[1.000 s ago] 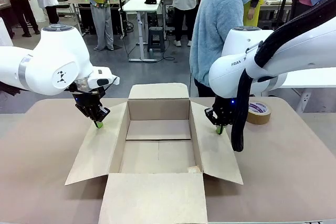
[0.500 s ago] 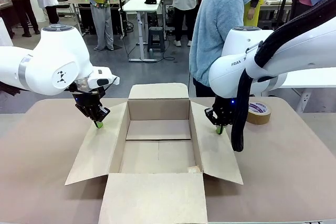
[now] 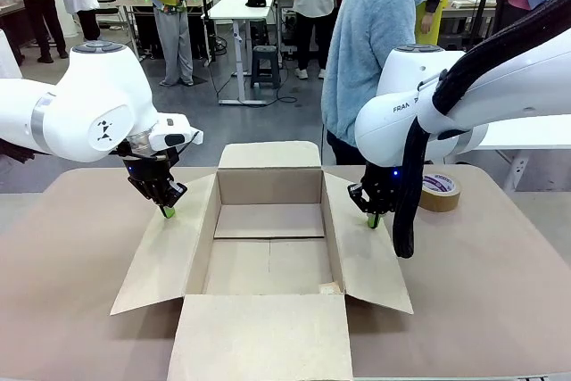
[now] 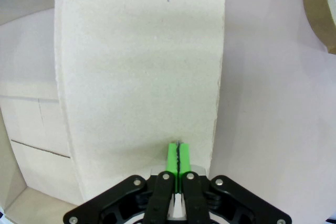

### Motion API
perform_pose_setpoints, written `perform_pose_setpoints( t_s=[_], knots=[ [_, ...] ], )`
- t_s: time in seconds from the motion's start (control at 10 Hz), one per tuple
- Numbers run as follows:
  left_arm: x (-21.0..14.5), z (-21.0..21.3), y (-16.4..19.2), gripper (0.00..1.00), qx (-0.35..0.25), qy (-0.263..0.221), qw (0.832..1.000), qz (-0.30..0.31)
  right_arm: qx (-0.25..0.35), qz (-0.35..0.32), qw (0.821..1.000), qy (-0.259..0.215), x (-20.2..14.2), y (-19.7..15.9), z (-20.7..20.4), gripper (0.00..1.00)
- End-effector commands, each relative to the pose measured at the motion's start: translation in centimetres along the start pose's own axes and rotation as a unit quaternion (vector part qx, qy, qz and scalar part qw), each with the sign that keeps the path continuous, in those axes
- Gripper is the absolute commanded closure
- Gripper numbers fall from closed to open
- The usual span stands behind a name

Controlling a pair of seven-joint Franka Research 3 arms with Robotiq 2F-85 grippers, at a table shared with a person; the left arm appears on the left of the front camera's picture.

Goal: Wrap the clocks to prevent damage.
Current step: Once the human has placed the objects inside and stepped back, release both hands from the side flaps of the Package Box.

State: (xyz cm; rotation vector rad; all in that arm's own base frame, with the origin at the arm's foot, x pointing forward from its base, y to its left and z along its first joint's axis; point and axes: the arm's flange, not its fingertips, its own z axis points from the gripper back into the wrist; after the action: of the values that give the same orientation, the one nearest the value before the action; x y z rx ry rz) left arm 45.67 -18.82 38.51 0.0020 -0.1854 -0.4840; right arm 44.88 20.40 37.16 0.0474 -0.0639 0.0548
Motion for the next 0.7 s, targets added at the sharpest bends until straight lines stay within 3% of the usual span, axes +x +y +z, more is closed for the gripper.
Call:
perform_pose_setpoints(
  t_s=[0.0,0.6],
  knots=[
    [-0.02,-0.03,-0.03,1.00,0.001,0.000,1.000,0.001,-0.006,-0.009,1.000,0.002,-0.17,0.09,-0.21,0.99],
    [-0.02,-0.03,-0.03,1.00,0.001,0.000,1.000,0.001,-0.006,-0.009,1.000,0.002,-0.17,0.09,-0.21,0.99]
  ],
)
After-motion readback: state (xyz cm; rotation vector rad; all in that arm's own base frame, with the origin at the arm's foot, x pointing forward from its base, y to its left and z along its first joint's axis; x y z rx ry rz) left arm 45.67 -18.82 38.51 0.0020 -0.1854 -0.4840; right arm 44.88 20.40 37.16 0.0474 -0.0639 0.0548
